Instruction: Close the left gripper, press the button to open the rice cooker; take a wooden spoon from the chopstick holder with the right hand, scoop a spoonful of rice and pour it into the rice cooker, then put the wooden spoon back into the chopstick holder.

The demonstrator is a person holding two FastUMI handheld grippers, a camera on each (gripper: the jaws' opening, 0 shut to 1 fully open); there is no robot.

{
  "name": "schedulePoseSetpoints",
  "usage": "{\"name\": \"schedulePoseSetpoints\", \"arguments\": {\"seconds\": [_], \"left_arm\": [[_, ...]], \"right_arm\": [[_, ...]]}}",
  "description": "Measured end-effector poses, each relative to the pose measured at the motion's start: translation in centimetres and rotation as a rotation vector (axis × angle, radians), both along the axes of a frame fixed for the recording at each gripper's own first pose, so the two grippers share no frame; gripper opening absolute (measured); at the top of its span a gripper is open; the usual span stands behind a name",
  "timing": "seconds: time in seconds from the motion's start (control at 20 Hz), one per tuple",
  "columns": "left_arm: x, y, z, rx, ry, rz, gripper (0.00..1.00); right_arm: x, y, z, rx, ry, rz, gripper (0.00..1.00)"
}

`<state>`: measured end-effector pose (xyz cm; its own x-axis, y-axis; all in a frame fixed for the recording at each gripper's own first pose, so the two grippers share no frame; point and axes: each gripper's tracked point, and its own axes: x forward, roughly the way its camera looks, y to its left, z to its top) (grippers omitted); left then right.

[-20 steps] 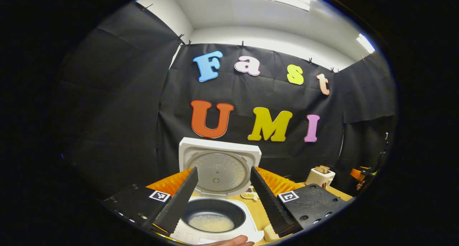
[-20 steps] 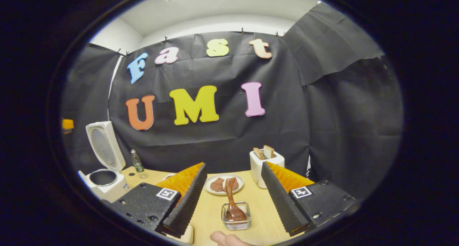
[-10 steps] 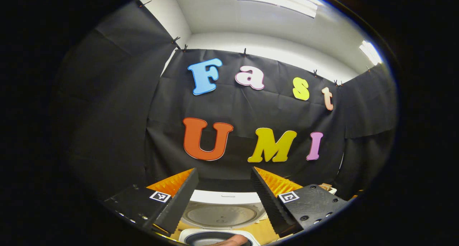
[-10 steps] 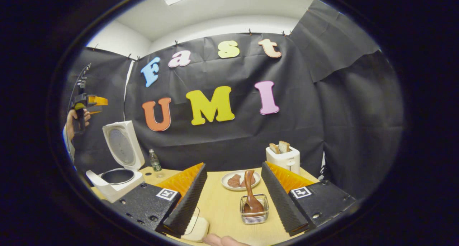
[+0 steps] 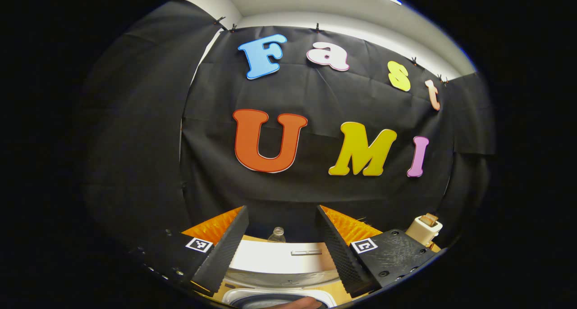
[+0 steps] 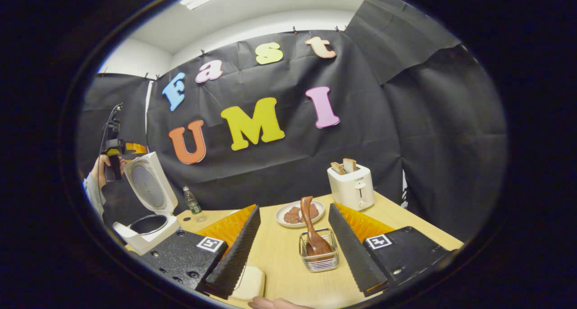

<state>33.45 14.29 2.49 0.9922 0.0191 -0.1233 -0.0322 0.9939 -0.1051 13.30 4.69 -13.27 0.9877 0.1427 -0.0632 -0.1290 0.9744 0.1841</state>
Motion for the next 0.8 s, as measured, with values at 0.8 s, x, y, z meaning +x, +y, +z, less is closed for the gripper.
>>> {"name": "schedulePoseSetpoints", "arguments": {"seconds": [0.8], "left_arm": [[-12.5, -2.0, -10.2, 0.007, 0.354, -0.015, 0.95]], "right_arm": [[-0.5, 1.7, -1.1, -0.028, 0.024, 0.047, 0.99]]}}
